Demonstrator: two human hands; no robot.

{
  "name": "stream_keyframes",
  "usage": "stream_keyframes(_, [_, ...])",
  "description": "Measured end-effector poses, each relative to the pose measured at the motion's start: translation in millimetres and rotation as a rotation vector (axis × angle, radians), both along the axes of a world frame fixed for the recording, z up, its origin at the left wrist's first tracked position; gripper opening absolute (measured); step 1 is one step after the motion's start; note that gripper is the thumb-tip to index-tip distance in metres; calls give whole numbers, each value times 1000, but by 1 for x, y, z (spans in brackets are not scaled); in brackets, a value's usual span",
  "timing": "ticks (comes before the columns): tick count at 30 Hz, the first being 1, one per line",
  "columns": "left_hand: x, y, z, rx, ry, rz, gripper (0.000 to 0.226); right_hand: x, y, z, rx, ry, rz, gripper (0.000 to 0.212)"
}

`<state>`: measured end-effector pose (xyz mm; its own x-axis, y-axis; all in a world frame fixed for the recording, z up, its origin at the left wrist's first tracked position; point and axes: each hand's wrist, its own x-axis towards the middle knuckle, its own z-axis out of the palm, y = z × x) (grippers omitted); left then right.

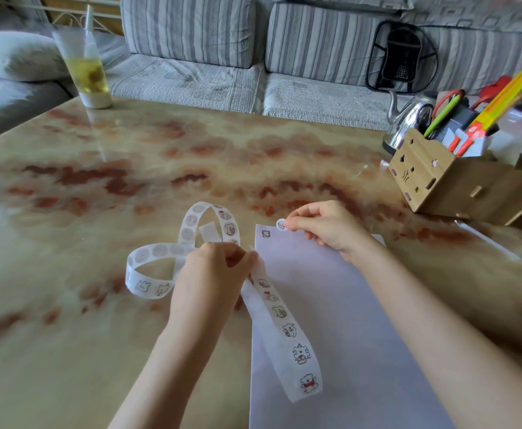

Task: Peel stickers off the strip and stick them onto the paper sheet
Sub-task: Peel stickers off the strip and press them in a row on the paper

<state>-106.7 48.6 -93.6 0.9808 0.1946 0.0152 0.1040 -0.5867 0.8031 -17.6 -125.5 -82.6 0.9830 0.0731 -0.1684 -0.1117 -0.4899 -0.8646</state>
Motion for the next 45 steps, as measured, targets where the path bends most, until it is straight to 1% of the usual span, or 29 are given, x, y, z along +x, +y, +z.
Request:
stream_keyframes(6, [0, -1, -1, 8, -6, -9, 31, 0, -2, -2, 53, -14, 25, 9])
stream_keyframes(11, [1, -1, -3, -4, -7, -12, 29, 0, 1, -4, -23, 8, 38, 5])
stream_keyframes(14, [2, -1, -4, -30, 2, -9, 27, 0, 3, -7, -53, -1, 36, 8])
stream_keyframes(37, [4, 0, -10, 16, -2, -14, 29, 7, 9, -14, -115, -33, 31, 10])
stream_keyframes(40, [5, 0, -10, 19, 1, -10, 30, 8, 9, -15, -123, -36, 28, 7])
stream_keyframes(45, [4, 0, -9, 23, 7, -14, 30, 8, 12, -18, -154, -60, 7, 8])
